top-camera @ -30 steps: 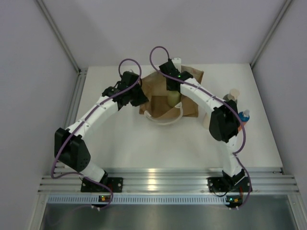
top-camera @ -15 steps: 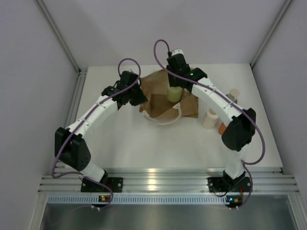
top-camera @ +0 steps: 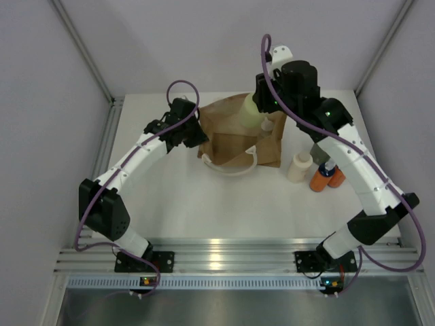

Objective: Take the personal care products out of the canvas bag

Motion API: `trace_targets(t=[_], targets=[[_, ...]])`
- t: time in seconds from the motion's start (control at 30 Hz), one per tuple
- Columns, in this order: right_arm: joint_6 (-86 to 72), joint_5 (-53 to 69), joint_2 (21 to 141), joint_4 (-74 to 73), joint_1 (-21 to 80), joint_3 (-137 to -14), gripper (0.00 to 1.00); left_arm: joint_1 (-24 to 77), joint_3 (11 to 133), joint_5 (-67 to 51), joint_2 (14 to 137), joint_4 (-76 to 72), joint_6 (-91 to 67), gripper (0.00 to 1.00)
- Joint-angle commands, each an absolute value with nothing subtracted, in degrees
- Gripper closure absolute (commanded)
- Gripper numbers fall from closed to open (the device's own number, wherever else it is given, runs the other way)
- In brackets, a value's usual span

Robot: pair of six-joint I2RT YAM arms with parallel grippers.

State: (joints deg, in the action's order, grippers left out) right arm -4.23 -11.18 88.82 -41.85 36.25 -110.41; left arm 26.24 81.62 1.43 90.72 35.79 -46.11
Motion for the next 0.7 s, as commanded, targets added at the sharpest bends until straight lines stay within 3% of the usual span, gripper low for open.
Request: trace_targets(t=[0.0,0.27,0.67], targets=[[-1.3,-4.8,79.4,-34.2,36.8,-112.7,1.0,25.8,82.6,3.9,93.4,39.4,-45.1,1.0],[-2.4,-4.6,67.4,-38.3,36.3,-102.6,1.0,25.8,83.8,3.8,93.7,39.4,-44.2,1.0],[-11.9,-19.5,49.2,-39.1,36.1,-71.7,1.0,25.6,83.6,4.5,93.3,39.4,-44.0,1.0]])
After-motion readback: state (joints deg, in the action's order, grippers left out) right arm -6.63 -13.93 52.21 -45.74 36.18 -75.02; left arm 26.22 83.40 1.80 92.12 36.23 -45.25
